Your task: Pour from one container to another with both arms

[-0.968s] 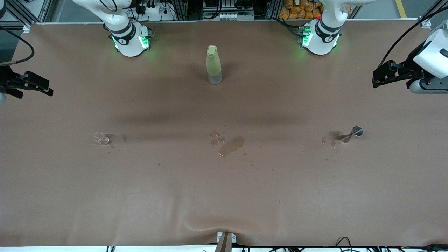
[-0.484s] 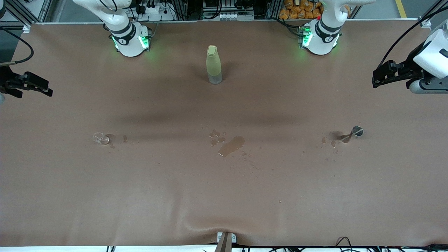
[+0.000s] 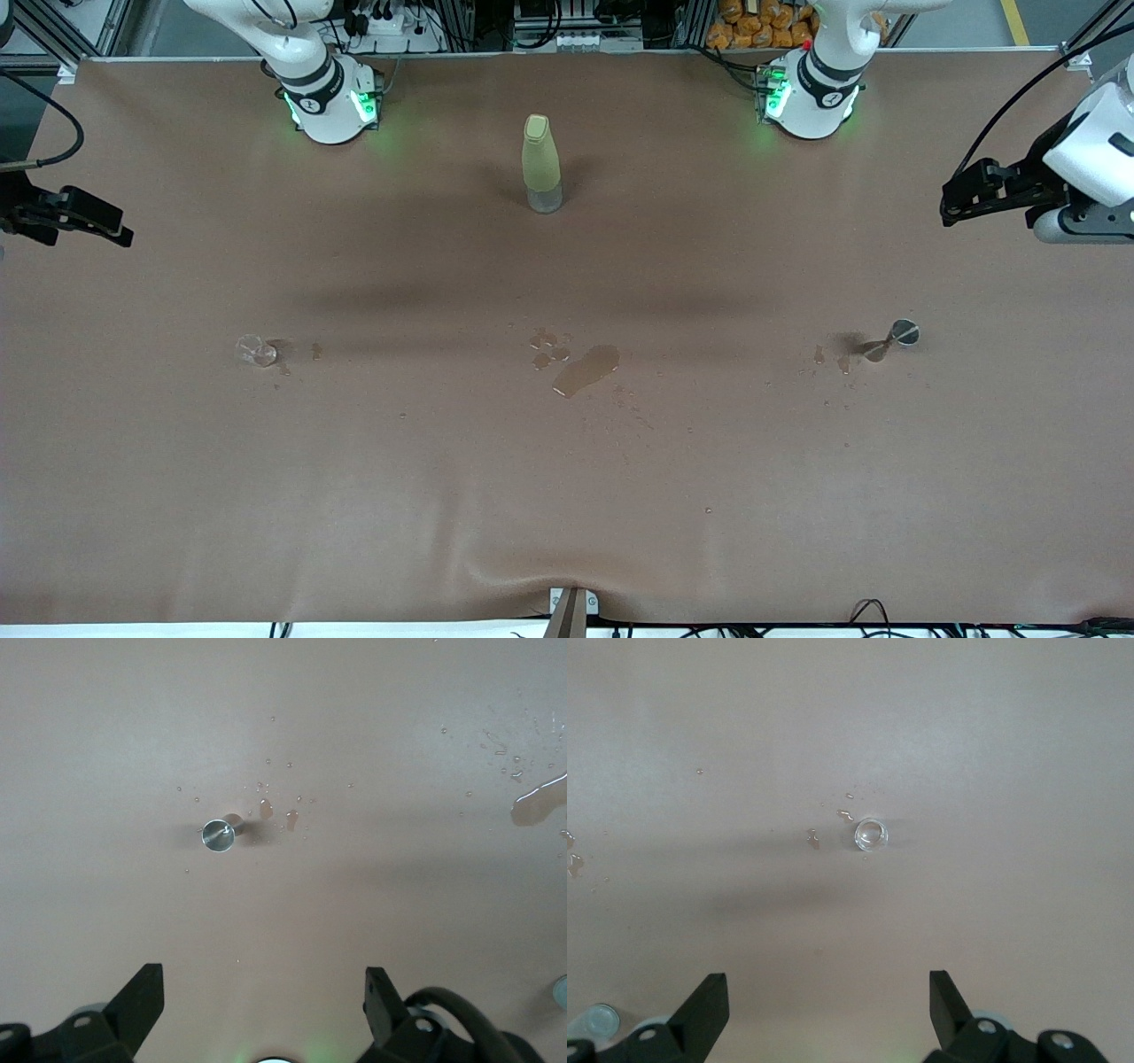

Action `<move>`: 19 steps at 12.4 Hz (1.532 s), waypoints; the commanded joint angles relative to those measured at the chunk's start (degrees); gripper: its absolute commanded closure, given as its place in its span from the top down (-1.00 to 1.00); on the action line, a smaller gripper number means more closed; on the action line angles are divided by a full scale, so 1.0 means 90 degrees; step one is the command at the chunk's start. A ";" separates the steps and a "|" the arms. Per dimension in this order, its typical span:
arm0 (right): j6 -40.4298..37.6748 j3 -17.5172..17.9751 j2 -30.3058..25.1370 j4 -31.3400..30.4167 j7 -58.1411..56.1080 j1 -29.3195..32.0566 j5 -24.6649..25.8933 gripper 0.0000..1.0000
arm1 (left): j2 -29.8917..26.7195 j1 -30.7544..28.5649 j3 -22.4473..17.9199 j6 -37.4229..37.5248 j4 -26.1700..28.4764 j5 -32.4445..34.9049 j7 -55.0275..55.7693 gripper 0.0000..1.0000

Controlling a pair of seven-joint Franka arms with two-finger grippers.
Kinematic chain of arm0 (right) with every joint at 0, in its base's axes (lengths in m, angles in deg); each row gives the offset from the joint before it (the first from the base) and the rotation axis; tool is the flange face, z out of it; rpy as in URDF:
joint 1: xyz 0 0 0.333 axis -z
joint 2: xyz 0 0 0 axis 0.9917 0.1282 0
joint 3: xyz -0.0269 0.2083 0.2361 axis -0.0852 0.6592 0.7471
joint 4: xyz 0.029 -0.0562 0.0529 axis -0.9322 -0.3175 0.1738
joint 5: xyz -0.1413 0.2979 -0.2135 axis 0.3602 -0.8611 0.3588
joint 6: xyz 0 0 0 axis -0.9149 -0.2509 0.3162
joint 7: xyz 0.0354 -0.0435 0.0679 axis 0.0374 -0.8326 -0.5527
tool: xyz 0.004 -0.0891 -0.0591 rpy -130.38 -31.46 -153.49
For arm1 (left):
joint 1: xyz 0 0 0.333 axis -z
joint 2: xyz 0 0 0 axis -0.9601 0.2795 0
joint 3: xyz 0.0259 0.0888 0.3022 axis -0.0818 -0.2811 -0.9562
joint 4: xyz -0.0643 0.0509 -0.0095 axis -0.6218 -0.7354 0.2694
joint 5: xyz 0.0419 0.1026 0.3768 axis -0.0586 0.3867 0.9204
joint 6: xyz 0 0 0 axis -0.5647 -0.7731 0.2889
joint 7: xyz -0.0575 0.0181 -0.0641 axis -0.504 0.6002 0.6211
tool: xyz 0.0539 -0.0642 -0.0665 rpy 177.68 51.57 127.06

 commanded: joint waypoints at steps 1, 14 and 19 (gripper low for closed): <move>-0.0006 -0.0026 -0.0061 0.0079 0.0139 -0.0041 0.0079 1.00 | 0.0031 -0.0070 -0.0012 -0.0002 -0.0036 -0.0063 0.0087 1.00; -0.0474 -0.0036 -0.0012 0.0217 -0.0241 0.0115 0.0060 1.00 | 0.0781 -0.1943 -0.0003 -0.0656 -0.0045 -0.0667 -0.2808 1.00; -0.0718 -0.0046 -0.0032 0.0178 -0.2512 0.0661 0.0060 1.00 | 0.1347 -0.2735 -0.0022 -0.0783 -0.0309 -0.0844 -0.6418 1.00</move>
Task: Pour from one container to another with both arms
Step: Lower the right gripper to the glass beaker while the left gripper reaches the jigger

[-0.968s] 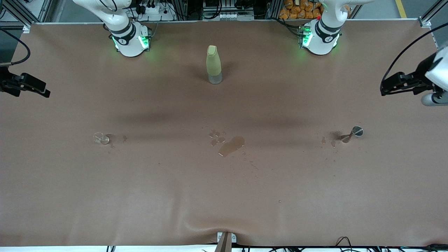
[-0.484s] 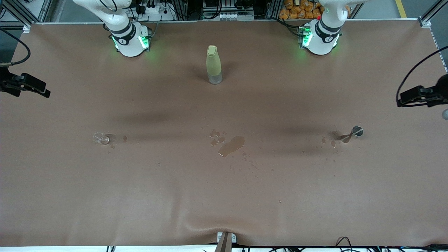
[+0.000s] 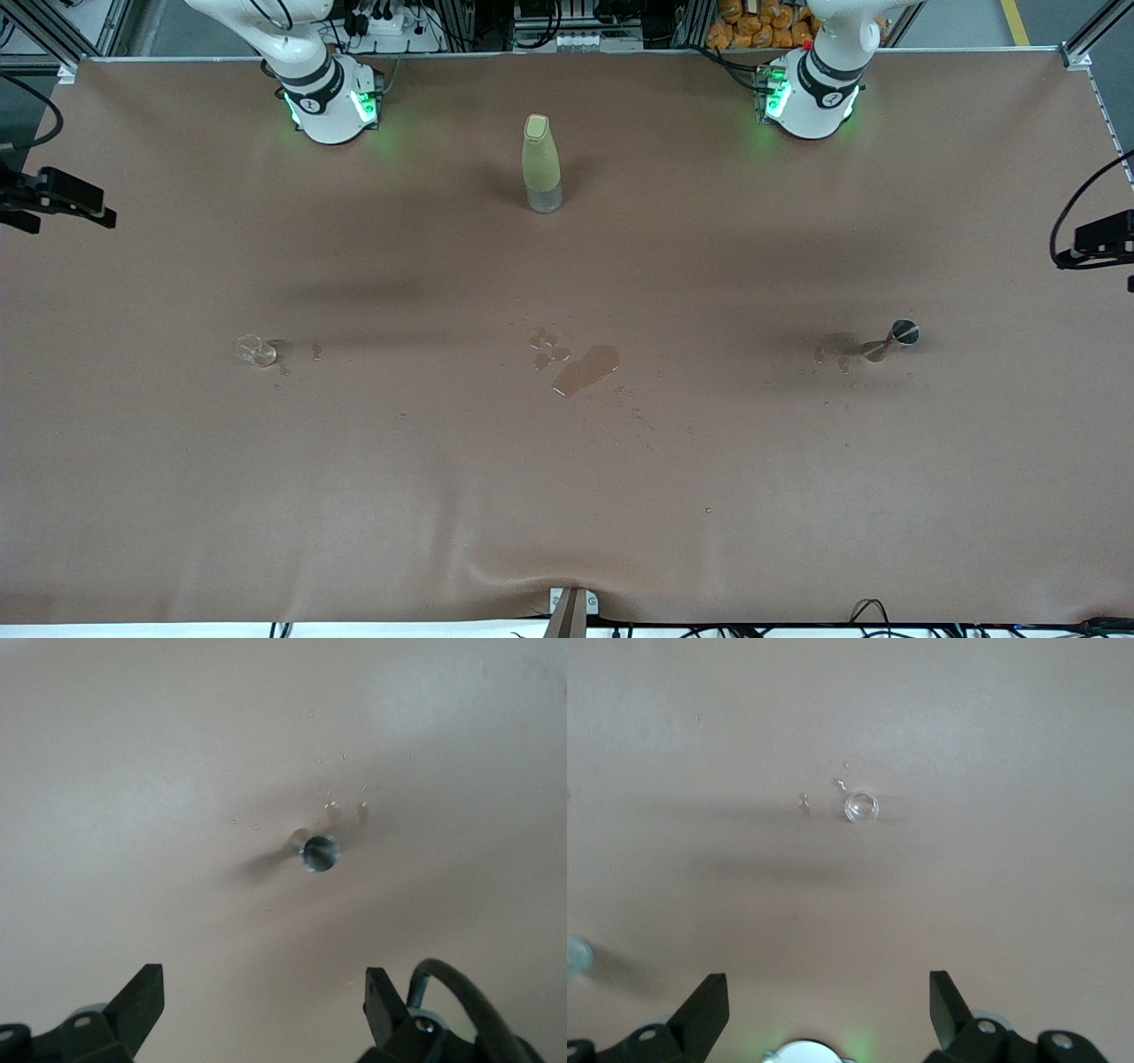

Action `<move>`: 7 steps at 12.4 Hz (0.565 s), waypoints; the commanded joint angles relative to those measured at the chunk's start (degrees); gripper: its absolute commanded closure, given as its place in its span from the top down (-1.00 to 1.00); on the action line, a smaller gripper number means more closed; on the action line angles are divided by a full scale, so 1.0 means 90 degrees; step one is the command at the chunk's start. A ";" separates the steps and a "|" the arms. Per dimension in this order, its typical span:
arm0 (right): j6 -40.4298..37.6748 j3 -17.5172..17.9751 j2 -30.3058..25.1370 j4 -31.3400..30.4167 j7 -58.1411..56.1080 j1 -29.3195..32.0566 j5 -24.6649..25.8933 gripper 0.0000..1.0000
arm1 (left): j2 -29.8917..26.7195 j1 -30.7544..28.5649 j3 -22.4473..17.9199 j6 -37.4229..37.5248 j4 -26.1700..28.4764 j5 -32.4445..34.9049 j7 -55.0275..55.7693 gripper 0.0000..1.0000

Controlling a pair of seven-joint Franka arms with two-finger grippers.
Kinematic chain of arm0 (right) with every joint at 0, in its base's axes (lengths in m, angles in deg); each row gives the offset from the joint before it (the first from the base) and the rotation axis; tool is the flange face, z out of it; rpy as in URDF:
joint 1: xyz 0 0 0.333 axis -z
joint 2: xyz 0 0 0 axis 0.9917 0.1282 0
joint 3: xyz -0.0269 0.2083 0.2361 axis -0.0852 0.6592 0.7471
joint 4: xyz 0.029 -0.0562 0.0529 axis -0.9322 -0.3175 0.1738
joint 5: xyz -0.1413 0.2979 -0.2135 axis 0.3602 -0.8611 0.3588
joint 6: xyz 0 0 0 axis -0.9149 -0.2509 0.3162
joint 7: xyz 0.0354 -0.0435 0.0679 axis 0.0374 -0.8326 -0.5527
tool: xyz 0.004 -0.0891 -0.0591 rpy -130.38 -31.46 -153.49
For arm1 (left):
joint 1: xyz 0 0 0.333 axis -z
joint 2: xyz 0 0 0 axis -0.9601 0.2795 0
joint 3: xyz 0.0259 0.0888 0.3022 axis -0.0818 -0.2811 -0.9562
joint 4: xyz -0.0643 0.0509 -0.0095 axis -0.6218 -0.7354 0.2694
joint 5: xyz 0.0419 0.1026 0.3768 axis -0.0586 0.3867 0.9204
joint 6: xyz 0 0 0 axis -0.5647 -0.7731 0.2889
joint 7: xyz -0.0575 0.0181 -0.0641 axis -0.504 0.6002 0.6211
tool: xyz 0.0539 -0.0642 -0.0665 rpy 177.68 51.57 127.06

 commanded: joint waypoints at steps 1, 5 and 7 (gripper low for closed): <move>-0.0138 0.0050 -0.0022 0.0018 -0.1401 0.0456 0.0065 1.00 | 0.0439 -0.0449 0.0040 -0.0015 -0.0266 -0.0152 -0.1699 1.00; -0.0109 0.0040 0.0007 -0.0031 -0.3948 0.0994 0.0065 1.00 | 0.0839 -0.0519 0.0040 -0.0005 -0.0227 -0.0610 -0.2083 1.00; -0.0051 -0.0173 0.0046 -0.0061 -0.5218 0.1005 0.0075 1.00 | 0.1025 -0.0519 0.0040 -0.0015 -0.0236 -0.0961 -0.2084 1.00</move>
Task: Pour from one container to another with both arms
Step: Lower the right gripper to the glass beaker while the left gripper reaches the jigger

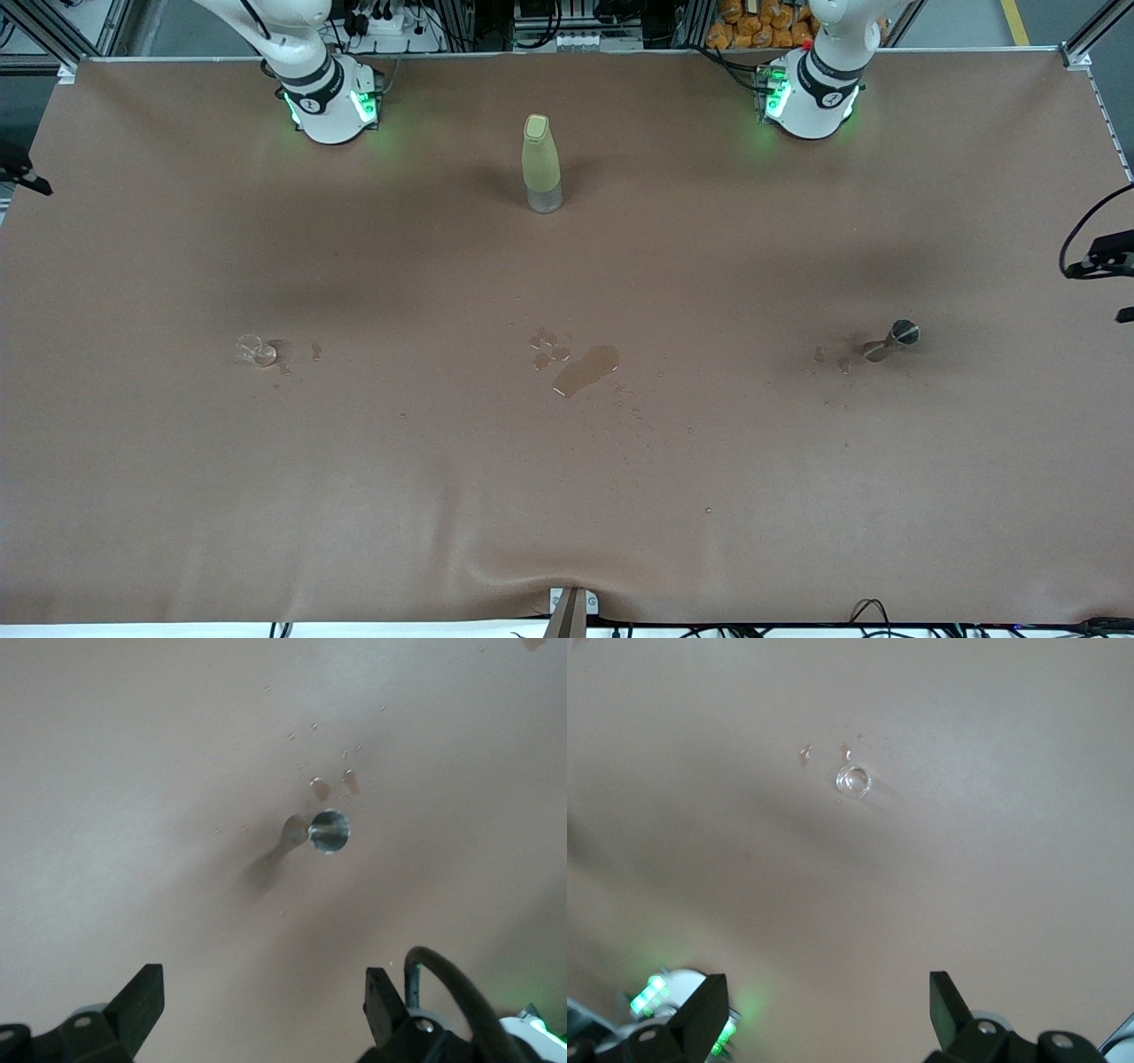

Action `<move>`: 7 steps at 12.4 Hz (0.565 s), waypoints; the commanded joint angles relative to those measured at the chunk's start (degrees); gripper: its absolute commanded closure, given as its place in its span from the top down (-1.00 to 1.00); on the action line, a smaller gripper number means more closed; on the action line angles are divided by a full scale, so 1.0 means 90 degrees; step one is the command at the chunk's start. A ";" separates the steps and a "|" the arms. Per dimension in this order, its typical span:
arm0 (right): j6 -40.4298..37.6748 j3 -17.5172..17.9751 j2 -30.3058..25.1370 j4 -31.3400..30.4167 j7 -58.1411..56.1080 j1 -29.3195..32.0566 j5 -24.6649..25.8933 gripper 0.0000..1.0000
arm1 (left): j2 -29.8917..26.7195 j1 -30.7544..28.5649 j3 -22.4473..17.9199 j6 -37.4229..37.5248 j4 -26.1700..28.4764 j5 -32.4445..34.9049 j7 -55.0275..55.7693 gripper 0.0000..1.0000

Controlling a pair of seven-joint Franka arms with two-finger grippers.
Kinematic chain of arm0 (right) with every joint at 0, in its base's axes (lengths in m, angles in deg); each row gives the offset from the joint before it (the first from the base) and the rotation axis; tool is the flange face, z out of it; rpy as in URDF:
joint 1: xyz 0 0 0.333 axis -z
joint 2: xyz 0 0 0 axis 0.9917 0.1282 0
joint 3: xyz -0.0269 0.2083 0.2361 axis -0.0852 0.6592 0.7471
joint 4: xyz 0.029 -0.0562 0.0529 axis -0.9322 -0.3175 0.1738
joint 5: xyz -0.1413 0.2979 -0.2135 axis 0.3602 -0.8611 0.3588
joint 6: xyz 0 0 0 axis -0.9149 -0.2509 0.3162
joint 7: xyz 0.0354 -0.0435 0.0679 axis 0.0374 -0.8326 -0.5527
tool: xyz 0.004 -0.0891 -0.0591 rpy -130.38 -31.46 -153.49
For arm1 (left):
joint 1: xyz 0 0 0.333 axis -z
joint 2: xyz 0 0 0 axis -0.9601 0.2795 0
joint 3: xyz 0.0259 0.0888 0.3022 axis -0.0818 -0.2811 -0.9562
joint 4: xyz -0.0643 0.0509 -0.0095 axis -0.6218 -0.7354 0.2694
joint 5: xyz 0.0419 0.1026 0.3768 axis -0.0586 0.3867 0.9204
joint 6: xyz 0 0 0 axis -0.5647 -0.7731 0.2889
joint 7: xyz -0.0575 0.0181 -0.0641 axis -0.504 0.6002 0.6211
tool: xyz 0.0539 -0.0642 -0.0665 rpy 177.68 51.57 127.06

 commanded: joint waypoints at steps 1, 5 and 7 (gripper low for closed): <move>0.0087 -0.0166 0.0022 -0.0080 -0.1784 0.0079 0.0072 1.00 | 0.0224 -0.0022 0.0011 0.0018 -0.0165 -0.0514 -0.0155 1.00; 0.0681 -0.0518 0.0022 -0.0304 -0.4782 0.0069 0.0033 1.00 | 0.0263 -0.0237 0.0031 0.0077 -0.0175 -0.0799 -0.1041 1.00; 0.0945 -0.0645 0.0032 -0.0421 -0.5840 0.0089 -0.0036 1.00 | 0.0516 -0.0363 0.0031 0.0067 -0.0175 -0.0973 -0.1316 1.00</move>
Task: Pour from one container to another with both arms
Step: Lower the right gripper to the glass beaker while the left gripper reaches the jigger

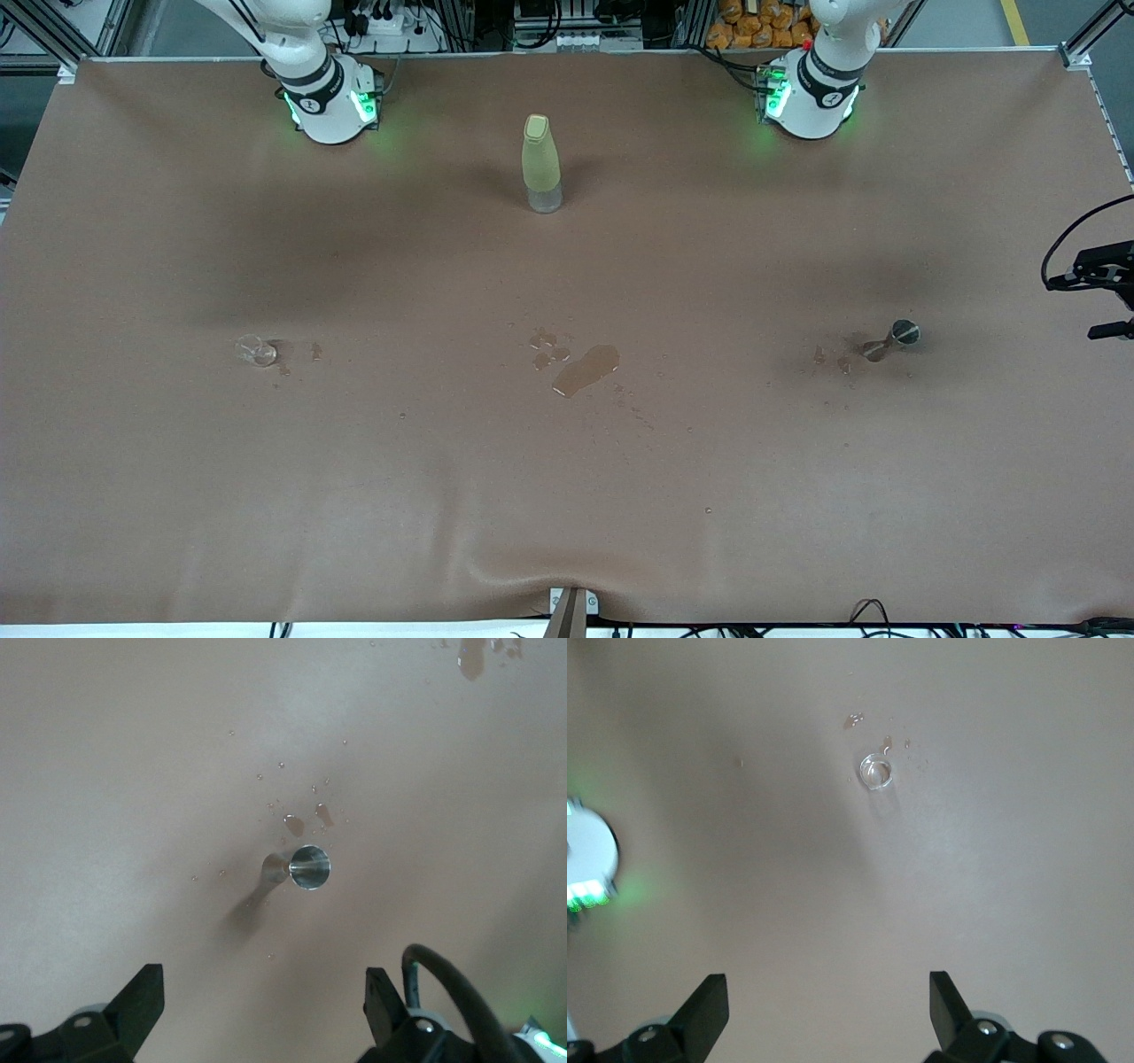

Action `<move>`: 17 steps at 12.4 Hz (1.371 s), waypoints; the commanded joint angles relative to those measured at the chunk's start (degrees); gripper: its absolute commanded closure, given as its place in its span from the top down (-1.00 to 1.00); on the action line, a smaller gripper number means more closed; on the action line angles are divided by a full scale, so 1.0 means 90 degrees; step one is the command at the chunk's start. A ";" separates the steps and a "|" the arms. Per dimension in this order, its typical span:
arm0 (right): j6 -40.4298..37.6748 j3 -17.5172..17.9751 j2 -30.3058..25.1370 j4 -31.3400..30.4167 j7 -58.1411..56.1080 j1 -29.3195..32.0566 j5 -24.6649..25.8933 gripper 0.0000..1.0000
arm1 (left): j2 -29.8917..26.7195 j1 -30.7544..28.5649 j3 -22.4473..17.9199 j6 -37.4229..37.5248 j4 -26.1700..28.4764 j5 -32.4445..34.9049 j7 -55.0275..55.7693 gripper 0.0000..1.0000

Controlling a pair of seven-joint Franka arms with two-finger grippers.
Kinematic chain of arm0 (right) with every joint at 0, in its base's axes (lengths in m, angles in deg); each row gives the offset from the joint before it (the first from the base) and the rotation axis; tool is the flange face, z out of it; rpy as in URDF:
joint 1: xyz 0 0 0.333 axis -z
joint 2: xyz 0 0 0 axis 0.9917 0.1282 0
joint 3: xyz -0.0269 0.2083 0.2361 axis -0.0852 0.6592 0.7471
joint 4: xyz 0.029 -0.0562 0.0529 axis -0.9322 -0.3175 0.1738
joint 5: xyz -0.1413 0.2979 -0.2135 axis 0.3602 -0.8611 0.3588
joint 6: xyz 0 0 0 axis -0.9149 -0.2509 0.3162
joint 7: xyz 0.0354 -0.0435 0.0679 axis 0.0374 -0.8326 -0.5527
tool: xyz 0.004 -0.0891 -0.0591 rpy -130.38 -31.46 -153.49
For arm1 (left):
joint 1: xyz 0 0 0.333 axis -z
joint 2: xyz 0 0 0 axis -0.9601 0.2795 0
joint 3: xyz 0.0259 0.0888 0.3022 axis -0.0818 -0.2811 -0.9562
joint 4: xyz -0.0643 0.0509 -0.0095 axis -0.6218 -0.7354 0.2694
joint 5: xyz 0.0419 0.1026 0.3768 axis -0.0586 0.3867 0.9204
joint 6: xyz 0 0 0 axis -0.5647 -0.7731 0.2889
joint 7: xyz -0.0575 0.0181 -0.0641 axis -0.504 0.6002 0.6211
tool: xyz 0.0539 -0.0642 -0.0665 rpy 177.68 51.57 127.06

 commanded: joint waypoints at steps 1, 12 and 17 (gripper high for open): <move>0.0368 -0.0124 -0.0028 -0.0201 -0.1342 0.0064 -0.0071 1.00 | 0.0318 -0.0237 0.0028 0.0089 -0.0096 -0.0489 -0.0389 1.00; 0.0809 -0.1560 0.1210 -0.0855 -0.3999 -0.0249 -0.2705 1.00 | 0.1840 -0.0931 0.0038 0.0196 -0.0076 -0.1643 -0.3814 1.00; 0.0604 -0.1883 0.2392 -0.0846 -0.5435 -0.0219 -0.4092 1.00 | 0.2671 -0.1478 0.0047 0.0488 -0.0066 -0.2442 -0.5301 1.00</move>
